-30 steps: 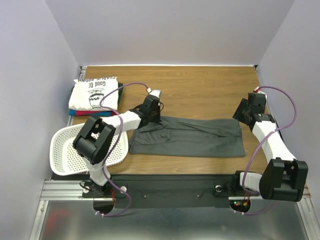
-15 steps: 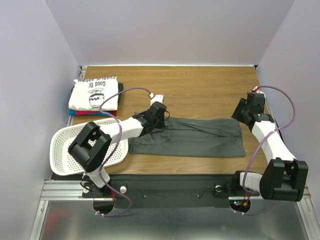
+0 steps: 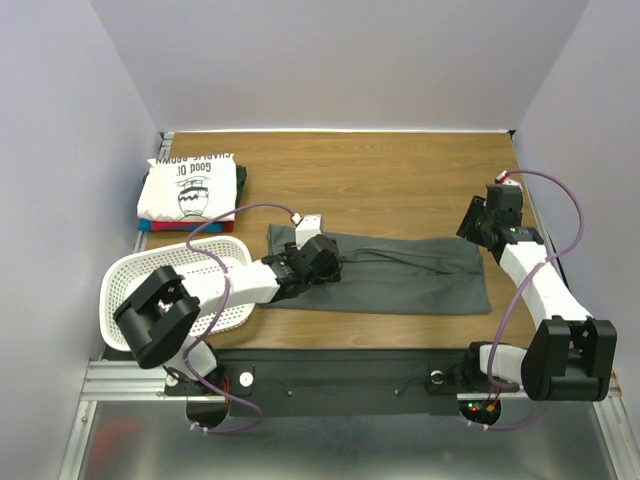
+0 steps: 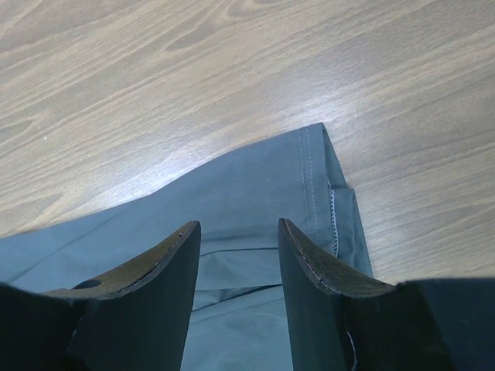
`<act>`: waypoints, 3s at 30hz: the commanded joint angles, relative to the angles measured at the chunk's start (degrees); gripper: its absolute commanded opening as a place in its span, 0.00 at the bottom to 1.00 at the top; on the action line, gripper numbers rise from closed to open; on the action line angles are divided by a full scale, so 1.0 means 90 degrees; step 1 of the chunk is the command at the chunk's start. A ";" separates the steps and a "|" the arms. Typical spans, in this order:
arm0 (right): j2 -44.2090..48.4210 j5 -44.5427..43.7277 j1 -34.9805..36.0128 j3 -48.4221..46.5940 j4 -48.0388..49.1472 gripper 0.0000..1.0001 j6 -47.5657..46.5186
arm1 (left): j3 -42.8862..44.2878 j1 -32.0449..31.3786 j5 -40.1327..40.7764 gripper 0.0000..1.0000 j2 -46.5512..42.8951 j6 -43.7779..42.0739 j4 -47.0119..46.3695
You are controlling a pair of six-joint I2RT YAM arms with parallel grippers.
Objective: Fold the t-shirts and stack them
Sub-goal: Fold the tshirt
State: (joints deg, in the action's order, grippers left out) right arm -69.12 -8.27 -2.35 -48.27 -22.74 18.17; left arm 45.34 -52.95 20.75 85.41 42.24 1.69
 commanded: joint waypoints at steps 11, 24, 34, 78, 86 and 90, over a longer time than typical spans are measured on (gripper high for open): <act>-0.0249 -0.0165 0.0251 -0.0174 0.0252 0.51 -0.0115 | 0.1279 0.0687 0.1365 0.84 0.0363 -0.0786 0.0339; -0.0347 -0.0155 0.0427 -0.0154 0.0261 0.51 -0.0125 | 0.1778 0.1098 0.1034 0.68 0.1399 -0.1139 0.0144; -0.0357 -0.0194 0.0495 -0.0144 0.0252 0.51 -0.0135 | 0.1700 0.1137 0.1083 0.40 0.1643 -0.1109 0.0144; -0.0464 -0.0233 0.0769 -0.0086 0.0251 0.51 -0.0154 | 0.0274 0.1137 0.1005 0.55 0.0090 -0.0640 -0.0149; -0.0474 -0.0272 0.0788 -0.0095 0.0242 0.51 -0.0154 | 0.0596 0.1156 0.0936 0.51 0.0637 -0.0728 -0.0159; -0.0503 -0.0282 0.0798 -0.0086 0.0242 0.51 -0.0164 | 0.0636 0.1166 0.0985 0.50 0.0764 -0.0758 -0.0159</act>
State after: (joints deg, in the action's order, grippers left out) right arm -73.58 -9.52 4.25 -48.27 -22.44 17.50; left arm 48.53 -42.89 27.49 91.90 36.16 1.06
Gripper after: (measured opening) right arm 0.513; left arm 0.508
